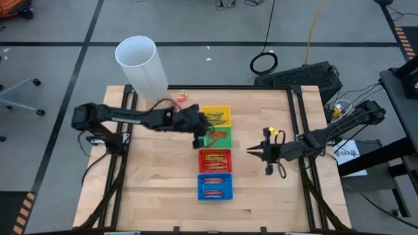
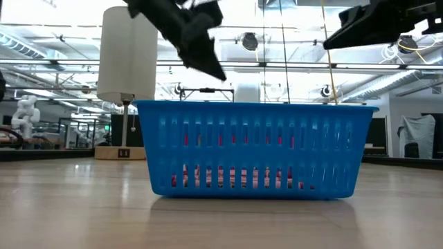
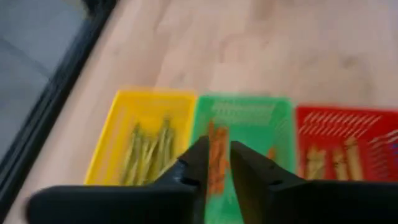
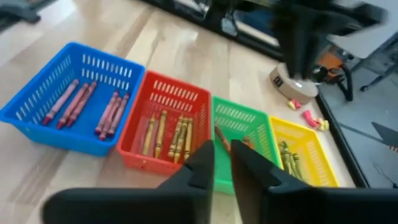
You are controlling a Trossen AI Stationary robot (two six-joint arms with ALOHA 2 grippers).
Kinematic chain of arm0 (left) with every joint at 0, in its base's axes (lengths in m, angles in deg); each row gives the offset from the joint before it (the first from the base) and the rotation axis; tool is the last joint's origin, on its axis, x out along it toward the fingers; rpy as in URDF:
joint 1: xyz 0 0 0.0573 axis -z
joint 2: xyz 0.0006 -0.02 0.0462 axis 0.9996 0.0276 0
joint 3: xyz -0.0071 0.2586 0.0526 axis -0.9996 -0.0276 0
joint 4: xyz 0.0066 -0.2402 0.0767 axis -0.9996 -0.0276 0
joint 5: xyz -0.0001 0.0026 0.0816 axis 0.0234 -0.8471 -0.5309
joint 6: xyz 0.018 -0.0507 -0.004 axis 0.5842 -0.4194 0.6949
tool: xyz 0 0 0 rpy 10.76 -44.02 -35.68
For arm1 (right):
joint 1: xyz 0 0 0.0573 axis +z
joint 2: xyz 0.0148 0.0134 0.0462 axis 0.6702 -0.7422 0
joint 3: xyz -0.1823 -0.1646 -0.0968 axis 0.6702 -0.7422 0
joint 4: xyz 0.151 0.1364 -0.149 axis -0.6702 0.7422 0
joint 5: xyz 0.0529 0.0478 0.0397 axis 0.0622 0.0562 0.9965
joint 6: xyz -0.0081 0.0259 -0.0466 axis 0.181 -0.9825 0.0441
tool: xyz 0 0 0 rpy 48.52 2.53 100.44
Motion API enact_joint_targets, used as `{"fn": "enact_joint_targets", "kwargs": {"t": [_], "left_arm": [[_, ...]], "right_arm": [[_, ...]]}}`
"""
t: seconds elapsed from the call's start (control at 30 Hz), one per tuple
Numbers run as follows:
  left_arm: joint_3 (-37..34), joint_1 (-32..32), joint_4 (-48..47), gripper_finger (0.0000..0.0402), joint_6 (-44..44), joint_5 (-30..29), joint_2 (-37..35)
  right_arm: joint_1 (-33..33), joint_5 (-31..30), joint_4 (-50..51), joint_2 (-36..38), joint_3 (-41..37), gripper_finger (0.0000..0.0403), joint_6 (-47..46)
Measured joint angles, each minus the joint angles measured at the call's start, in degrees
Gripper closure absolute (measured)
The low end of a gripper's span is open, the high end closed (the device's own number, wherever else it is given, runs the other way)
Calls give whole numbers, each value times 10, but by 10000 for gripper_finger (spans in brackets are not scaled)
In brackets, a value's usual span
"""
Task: Sort crayons
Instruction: Return to Home Position
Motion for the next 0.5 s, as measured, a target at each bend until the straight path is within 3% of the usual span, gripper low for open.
{"fn": "enact_joint_targets", "kwargs": {"t": [0.1, 0.2, 0.27, 0.5], "left_arm": [[-61, 30, 55, 370, -5, -17, -40], [-122, 56, 120, 396, -19, -41, -70], [-165, 73, 140, 395, -29, -54, -89], [-281, 107, 271, 392, -8, -59, -123]], "right_arm": [[-2, -1, -27, 35, -32, 392, 2], [-9, 0, -55, 64, -68, 397, 10], [-16, 7, -84, 78, -92, 393, 14], [-52, 121, -212, 107, -181, 401, 36]]}}
